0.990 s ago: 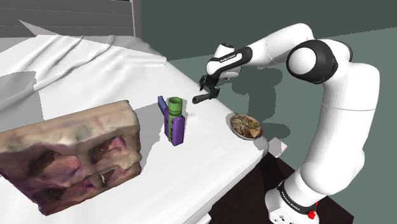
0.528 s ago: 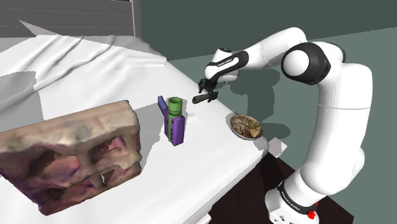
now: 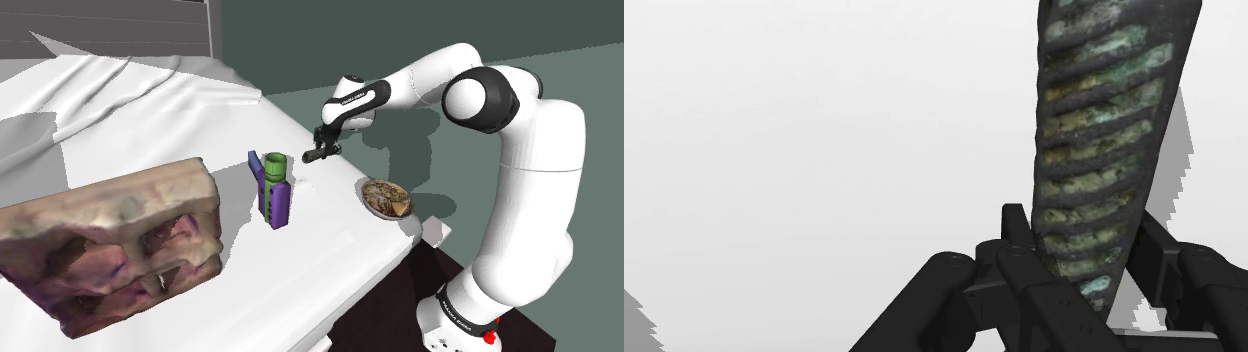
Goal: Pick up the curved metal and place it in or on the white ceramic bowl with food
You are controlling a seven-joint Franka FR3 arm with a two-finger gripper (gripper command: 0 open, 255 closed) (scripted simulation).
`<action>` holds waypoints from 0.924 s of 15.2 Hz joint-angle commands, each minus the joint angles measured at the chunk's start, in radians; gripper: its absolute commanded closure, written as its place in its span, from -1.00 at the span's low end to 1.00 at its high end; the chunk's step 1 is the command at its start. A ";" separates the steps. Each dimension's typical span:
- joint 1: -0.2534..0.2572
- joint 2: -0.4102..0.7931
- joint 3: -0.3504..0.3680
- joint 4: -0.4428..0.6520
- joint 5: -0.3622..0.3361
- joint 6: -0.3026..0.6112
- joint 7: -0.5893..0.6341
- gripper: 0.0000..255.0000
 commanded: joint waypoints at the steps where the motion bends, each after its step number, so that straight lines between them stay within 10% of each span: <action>1: 0.000 0.000 0.000 0.000 0.000 0.000 0.000 1.00; 14: 0.003 -0.064 -0.004 0.019 -0.007 -0.082 0.008 1.00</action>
